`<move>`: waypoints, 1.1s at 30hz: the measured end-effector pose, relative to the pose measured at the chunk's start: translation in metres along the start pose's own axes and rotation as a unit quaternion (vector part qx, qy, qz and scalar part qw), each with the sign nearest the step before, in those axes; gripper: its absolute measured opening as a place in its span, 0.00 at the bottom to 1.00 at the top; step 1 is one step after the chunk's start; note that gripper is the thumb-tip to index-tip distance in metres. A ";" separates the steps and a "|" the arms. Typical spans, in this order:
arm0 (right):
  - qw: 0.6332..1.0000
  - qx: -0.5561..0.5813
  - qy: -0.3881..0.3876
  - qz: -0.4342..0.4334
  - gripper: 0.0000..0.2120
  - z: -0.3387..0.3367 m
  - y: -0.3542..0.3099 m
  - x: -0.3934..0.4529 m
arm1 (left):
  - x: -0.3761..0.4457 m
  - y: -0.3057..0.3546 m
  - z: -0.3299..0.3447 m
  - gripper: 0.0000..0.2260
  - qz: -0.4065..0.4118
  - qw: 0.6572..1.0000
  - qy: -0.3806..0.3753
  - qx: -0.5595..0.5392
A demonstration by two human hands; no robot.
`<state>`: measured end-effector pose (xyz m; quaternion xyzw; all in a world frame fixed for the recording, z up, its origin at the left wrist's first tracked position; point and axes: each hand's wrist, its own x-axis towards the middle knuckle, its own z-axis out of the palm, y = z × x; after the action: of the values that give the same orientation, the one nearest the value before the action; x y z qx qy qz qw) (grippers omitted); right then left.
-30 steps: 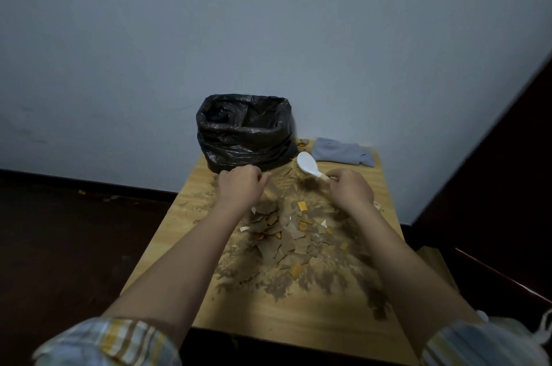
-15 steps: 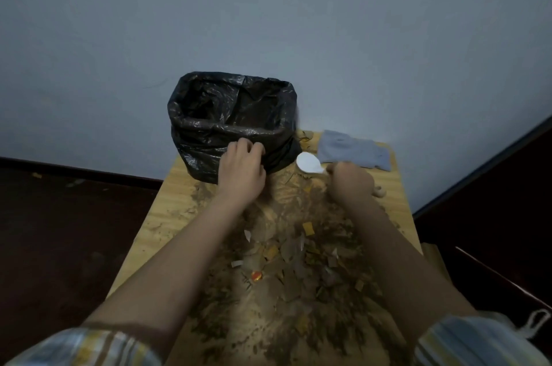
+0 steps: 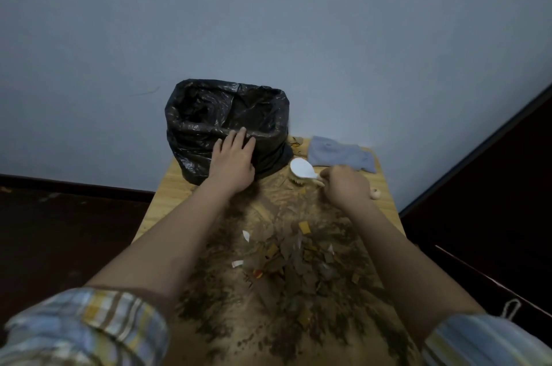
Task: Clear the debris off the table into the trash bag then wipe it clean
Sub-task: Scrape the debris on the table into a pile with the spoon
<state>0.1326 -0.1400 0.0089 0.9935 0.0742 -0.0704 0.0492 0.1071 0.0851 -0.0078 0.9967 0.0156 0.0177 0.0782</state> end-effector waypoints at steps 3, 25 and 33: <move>1.000 -0.004 -0.007 0.011 0.12 0.001 -0.018 0.008 | -0.011 -0.003 -0.005 0.26 0.001 0.999 0.013 -0.029; 0.997 -0.027 -0.071 0.009 0.12 0.014 -0.040 -0.063 | -0.119 -0.028 0.018 0.16 -0.017 0.980 -0.003 -0.196; 0.999 -0.029 -0.033 0.012 0.12 0.005 -0.047 -0.083 | -0.145 -0.032 0.019 0.16 -0.033 0.977 -0.005 -0.209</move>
<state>0.0438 -0.1062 0.0122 0.9897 0.0626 -0.1000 0.0812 -0.0384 0.1084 -0.0364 0.9573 0.0436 0.0131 0.2854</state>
